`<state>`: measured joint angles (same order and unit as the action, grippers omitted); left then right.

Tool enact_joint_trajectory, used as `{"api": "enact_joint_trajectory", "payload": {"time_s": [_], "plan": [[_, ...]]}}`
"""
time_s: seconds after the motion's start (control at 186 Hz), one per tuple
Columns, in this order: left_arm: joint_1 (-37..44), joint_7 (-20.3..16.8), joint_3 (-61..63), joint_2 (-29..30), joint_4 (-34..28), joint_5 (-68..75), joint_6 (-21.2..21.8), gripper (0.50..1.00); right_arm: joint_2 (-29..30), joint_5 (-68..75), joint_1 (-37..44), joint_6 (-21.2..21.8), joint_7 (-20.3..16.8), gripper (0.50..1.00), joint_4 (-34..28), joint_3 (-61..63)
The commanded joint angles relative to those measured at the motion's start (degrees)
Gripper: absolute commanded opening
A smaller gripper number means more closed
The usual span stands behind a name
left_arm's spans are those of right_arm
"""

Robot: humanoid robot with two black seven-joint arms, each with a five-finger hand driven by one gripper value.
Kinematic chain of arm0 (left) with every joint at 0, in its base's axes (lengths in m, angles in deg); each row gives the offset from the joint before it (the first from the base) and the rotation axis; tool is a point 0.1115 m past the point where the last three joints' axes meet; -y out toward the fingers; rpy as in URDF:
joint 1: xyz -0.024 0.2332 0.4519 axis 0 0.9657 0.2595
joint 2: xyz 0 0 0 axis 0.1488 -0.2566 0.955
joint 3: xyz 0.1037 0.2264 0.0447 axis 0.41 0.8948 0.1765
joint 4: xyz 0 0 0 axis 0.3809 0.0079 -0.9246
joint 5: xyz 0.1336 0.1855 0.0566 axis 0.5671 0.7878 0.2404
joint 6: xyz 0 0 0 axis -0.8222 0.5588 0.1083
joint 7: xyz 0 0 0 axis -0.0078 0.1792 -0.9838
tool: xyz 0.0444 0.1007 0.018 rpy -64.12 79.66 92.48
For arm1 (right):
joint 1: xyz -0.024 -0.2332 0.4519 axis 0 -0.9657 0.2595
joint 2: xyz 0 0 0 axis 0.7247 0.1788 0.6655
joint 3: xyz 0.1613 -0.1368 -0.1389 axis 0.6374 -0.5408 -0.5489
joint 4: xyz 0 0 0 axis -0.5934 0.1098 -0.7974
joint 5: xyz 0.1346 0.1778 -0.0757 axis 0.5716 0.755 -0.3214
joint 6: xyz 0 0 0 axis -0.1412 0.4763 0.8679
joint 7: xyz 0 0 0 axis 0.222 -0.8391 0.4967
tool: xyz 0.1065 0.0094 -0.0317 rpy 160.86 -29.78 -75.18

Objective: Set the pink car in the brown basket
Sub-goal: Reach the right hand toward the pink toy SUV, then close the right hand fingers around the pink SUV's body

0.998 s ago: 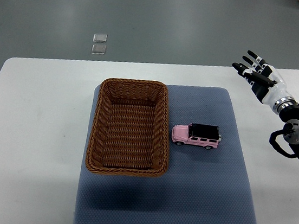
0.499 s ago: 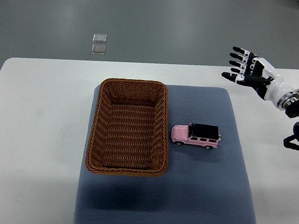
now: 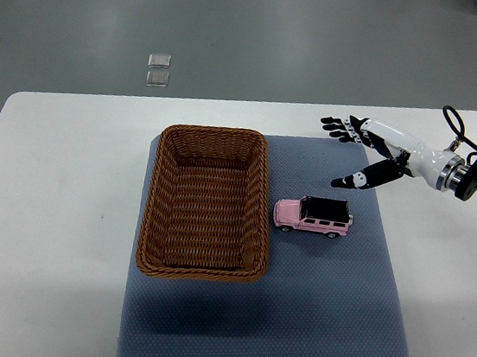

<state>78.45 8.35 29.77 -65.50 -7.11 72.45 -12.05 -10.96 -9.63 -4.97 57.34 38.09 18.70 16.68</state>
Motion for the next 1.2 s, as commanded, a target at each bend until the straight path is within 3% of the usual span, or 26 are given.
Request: {"api": "enact_joint_trajectory", "payload": {"time_s": [0.0, 0.279, 0.52, 0.756, 1.035, 1.196], "plan": [[0.0, 0.0, 0.0, 0.0, 0.0, 0.0, 0.1, 1.000, -1.6, -4.3, 0.0, -0.5, 0.3, 0.917, -2.9, -1.5], [0.0, 0.1, 0.1, 0.0, 0.0, 0.0, 0.1, 1.000, -2.0, -10.3, 0.0, -0.8, 0.8, 0.917, -5.7, -6.0], [0.0, 0.1, 0.1, 0.0, 0.0, 0.1, 0.1, 1.000, -1.3, -15.1, 0.1, -8.9, 0.2, 0.915, -4.8, -12.2], [0.0, 0.1, 0.1, 0.0, 0.1, 0.1, 0.1, 1.000, -1.3, -15.3, 0.1, -10.5, -2.0, 0.901, -3.2, -12.5], [0.0, 0.1, 0.1, 0.0, 0.1, 0.1, 0.1, 1.000, -1.2, -16.6, 0.1, -10.6, -2.4, 0.862, -3.1, -13.9], [0.0, 0.1, 0.2, 0.0, 0.2, 0.1, 0.1, 1.000, -1.3, -16.9, 0.2, -10.6, -2.4, 0.801, -3.0, -14.2]]}}
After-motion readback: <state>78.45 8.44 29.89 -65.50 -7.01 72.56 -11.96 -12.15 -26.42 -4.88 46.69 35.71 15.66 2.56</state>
